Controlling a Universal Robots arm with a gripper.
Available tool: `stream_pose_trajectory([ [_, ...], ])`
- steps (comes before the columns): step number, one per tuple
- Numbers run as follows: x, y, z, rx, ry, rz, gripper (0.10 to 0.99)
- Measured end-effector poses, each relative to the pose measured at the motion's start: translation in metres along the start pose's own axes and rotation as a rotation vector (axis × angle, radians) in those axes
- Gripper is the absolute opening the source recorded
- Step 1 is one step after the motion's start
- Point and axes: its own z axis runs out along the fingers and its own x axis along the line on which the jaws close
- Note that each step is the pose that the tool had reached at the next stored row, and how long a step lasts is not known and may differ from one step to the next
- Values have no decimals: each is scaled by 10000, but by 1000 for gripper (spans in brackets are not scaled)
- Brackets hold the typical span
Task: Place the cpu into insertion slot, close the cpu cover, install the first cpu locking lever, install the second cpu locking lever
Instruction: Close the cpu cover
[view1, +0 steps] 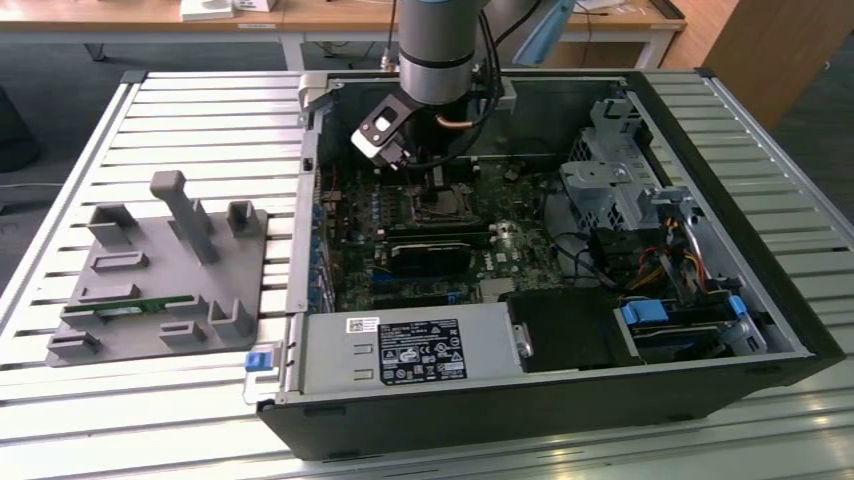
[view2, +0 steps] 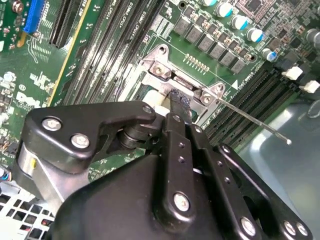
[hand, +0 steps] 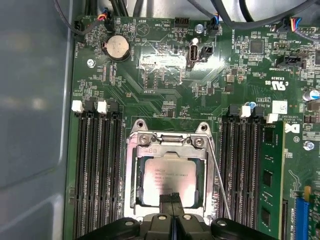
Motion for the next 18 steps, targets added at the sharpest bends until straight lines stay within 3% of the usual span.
stream_pose_trajectory([
  [3,0,10,-6,6,7,-1,106],
  [8,-2,116,-3,14,12,0,106],
  [18,-4,212,2,30,12,0,106],
])
